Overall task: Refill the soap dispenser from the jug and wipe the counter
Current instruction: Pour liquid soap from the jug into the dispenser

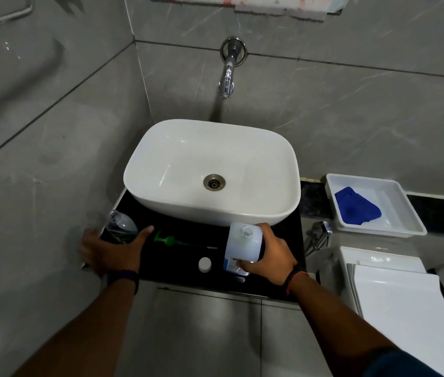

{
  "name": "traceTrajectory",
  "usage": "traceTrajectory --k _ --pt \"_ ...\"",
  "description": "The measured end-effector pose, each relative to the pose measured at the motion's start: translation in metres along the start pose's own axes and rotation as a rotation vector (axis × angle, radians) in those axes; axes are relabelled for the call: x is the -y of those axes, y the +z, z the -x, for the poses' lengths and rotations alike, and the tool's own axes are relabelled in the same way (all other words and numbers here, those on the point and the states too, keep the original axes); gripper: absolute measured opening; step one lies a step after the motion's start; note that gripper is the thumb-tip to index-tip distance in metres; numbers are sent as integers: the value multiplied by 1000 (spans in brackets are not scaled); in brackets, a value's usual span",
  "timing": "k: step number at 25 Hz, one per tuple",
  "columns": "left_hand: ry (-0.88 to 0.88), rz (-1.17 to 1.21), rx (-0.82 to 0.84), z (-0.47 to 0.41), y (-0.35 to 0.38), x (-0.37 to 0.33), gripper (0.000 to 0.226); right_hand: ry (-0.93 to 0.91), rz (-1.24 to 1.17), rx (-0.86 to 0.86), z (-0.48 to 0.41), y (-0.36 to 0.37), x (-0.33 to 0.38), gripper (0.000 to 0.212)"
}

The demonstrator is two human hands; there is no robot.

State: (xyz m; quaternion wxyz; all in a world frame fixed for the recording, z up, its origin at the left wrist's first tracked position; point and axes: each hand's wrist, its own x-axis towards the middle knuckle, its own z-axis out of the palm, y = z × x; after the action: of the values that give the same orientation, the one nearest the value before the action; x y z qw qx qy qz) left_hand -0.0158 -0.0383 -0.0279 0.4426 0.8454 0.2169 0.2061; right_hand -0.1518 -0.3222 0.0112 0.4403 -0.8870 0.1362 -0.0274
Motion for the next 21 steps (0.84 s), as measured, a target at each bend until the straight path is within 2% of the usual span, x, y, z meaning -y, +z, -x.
traceTrajectory --k 3,7,9,11,13,15,17,21 --pt "-4 39 102 -17 10 -3 114 4 0 -11 -1 0 5 61" --pt "-20 67 270 -33 21 1 81 -10 1 -81 3 3 21 59" --pt "11 80 236 -32 17 -4 66 -30 -108 -169 4 5 35 62" --pt "81 125 155 -31 9 -18 60 -61 -185 -329 0 3 56 63" --pt "171 116 103 -30 0 -37 62 -114 -211 -494 -8 -5 82 61" --pt "220 127 97 -21 -7 -61 68 -129 -230 -556 -17 -19 110 59" --pt "253 209 137 -2 -10 -89 78 -99 -175 -537 -26 -35 133 58" --pt "445 292 298 40 -19 -138 86 -141 182 -455 -27 -63 165 59"
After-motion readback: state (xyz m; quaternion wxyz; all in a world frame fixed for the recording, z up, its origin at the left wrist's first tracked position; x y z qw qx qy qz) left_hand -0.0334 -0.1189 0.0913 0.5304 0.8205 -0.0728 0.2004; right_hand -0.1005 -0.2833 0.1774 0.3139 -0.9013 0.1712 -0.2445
